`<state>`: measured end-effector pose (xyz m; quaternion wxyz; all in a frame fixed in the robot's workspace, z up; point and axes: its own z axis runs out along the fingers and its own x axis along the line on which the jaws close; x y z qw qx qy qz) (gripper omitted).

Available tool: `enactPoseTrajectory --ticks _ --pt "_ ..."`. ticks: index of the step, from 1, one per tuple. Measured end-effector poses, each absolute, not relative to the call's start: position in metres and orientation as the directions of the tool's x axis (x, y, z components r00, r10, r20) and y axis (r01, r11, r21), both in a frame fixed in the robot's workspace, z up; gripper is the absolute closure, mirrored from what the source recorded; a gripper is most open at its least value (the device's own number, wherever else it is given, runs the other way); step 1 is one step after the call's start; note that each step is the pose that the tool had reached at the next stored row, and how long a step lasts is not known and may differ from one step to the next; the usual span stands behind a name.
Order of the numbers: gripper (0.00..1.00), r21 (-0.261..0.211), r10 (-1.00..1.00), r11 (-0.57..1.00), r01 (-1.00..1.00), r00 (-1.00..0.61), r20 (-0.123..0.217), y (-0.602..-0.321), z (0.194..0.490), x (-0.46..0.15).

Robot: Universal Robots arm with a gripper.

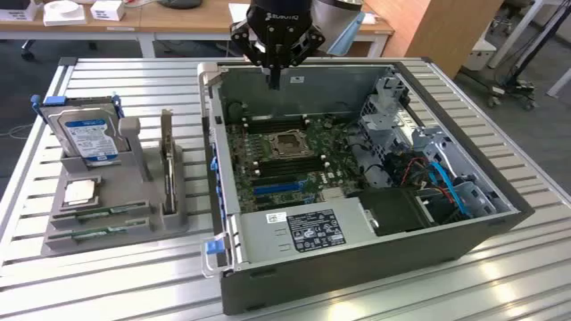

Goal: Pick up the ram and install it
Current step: 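Reach for the ram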

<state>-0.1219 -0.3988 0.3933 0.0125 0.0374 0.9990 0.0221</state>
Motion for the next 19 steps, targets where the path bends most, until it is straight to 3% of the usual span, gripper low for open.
enactPoseTrajectory --ticks 19 --pt "0.90 0.045 0.075 0.996 0.074 -0.997 -0.023 -0.3988 0.3933 -0.1305"
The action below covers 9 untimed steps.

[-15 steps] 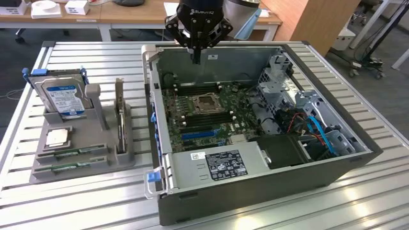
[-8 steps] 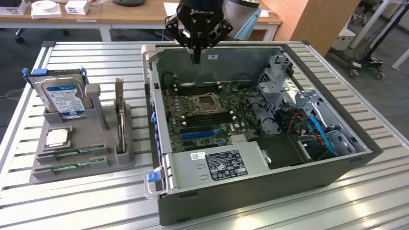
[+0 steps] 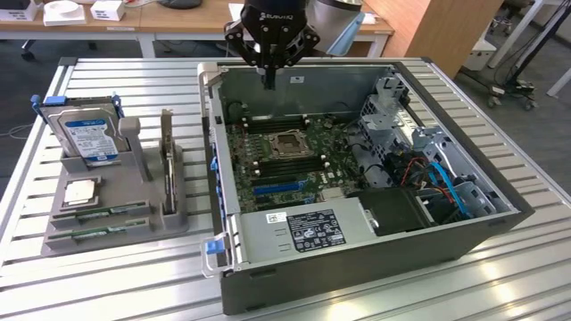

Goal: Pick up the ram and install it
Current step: 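Reach for the ram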

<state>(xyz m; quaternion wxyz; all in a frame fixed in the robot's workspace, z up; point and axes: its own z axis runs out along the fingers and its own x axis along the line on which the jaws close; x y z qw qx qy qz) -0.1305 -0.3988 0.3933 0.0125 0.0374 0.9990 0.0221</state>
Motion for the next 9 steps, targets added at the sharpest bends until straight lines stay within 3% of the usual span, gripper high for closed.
enactPoseTrajectory --ticks 9 --pt "0.90 0.045 0.075 0.996 0.074 -0.997 -0.023 -0.399 0.393 -0.147"
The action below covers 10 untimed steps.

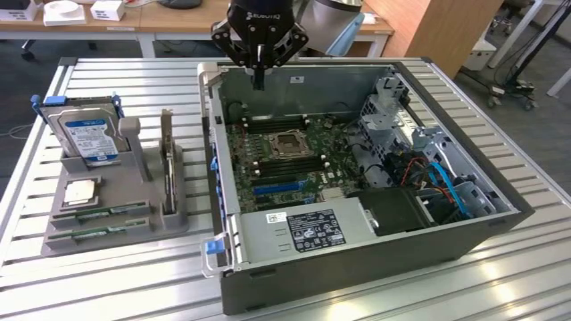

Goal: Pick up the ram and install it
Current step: 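Reach for the ram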

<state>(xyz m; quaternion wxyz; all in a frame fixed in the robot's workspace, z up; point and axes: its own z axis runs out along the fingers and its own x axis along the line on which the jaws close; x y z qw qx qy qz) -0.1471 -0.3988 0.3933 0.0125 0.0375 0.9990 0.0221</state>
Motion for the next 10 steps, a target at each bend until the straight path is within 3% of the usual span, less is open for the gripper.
enactPoseTrajectory --ticks 10 --pt "0.90 0.045 0.075 0.996 0.074 -0.997 -0.023 -0.399 0.393 -0.167"
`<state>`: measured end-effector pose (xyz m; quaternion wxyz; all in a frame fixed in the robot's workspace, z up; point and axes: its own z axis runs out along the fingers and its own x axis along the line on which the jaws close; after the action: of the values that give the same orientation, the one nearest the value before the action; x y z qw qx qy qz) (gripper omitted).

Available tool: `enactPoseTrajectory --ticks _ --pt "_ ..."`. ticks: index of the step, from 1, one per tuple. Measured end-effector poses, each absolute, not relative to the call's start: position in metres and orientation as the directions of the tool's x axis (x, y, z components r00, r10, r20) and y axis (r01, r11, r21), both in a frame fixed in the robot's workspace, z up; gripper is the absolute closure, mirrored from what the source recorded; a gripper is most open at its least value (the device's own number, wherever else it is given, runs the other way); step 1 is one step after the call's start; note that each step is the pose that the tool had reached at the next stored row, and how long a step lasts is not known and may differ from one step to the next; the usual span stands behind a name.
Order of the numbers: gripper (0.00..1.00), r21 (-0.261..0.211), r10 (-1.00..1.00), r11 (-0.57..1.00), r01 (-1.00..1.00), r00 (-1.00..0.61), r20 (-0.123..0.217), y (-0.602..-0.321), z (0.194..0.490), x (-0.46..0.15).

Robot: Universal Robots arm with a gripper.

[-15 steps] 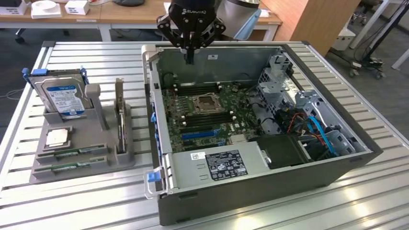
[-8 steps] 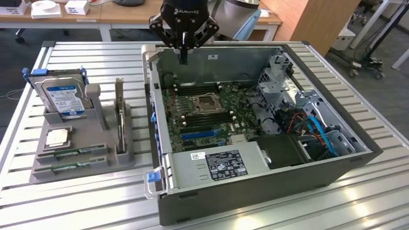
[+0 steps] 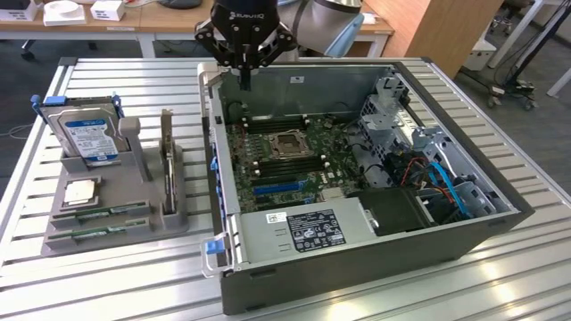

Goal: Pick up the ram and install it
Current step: 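Reach for the ram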

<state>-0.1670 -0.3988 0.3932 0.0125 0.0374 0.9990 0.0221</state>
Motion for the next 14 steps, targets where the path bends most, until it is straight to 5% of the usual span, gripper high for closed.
enactPoseTrajectory --ticks 14 --pt "0.90 0.045 0.075 0.996 0.074 -0.997 -0.023 -0.399 0.393 -0.197"
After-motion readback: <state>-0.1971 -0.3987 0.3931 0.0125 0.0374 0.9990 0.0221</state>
